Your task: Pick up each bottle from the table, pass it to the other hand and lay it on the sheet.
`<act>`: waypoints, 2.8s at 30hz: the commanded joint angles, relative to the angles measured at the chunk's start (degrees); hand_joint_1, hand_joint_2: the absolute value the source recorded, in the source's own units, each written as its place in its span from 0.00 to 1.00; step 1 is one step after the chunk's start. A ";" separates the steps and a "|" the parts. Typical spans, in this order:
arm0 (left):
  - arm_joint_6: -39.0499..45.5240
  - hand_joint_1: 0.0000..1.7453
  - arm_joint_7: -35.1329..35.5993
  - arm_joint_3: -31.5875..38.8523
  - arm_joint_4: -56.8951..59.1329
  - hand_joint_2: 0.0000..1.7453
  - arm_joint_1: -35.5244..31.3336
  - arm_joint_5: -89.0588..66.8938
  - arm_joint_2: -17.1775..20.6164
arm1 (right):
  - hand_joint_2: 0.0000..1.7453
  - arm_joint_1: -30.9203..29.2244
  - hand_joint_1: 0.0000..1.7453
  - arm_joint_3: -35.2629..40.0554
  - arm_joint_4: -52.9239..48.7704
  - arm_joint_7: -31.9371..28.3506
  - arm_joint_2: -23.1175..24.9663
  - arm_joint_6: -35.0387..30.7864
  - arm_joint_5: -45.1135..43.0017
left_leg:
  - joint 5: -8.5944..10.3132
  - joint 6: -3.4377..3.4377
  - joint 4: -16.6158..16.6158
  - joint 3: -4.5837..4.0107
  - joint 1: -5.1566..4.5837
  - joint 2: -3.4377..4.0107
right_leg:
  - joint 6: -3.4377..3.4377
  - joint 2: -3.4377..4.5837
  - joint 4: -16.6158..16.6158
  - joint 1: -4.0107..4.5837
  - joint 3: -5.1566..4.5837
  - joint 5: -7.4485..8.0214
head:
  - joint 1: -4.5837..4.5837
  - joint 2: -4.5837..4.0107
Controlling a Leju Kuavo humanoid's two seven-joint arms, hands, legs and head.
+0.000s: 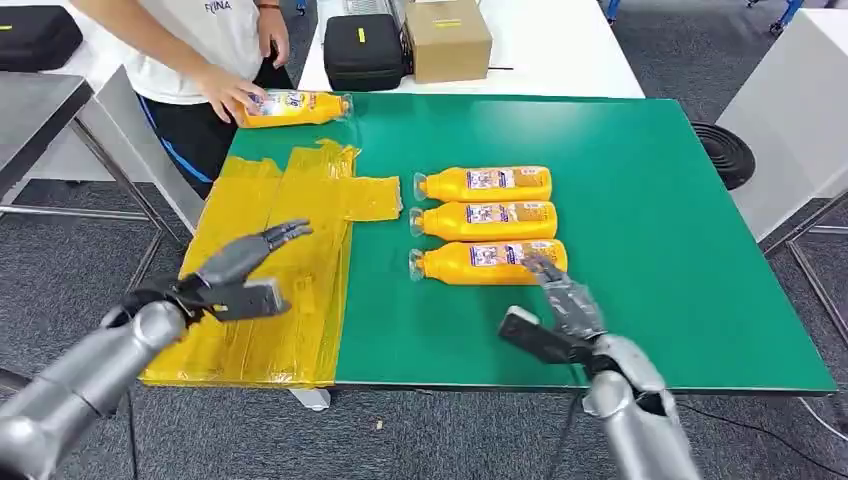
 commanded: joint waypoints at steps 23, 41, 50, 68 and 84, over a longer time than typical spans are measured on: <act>-1.96 0.00 -2.88 22.20 -4.60 1.00 15.78 -7.51 -14.39 | 1.00 -25.86 0.00 12.10 28.55 -2.11 -9.05 -0.04 -2.27 | -0.04 0.02 0.00 0.05 0.11 0.09 | -0.09 0.01 -0.02 0.20 0.08 -0.02 | 0.00 0.00; -2.91 0.00 -2.32 21.32 -1.57 1.00 12.08 -8.98 -16.11 | 1.00 -33.17 0.00 21.89 44.44 -6.69 0.32 -1.29 -2.72 | 0.02 0.06 0.00 0.05 0.16 0.09 | -0.09 0.00 0.00 0.26 0.06 -0.02 | 0.00 0.00; -3.20 0.00 -2.17 20.71 -0.84 1.00 12.18 -8.89 -16.33 | 1.00 -32.77 0.00 23.00 48.02 -6.42 -0.23 -1.13 -4.80 | 0.02 0.06 0.01 0.08 0.15 -0.02 | -0.12 -0.12 0.00 0.26 0.14 -0.05 | 0.02 0.00; -4.16 0.00 -1.55 20.59 0.44 1.00 11.82 -8.02 -15.84 | 1.00 -33.84 0.26 24.47 50.38 -4.68 -2.24 6.04 -5.98 | 0.06 0.07 0.00 0.06 0.16 -0.08 | -0.09 -0.18 -0.02 0.26 0.12 -0.03 | 0.02 0.00; -4.25 0.00 -1.06 20.03 1.78 1.00 10.79 -7.56 -16.24 | 1.00 -33.16 0.86 25.69 50.43 -4.96 -3.55 8.50 -7.45 | 0.07 0.08 0.00 0.11 0.18 -0.09 | -0.07 -0.18 -0.05 0.27 0.14 -0.02 | 0.02 0.00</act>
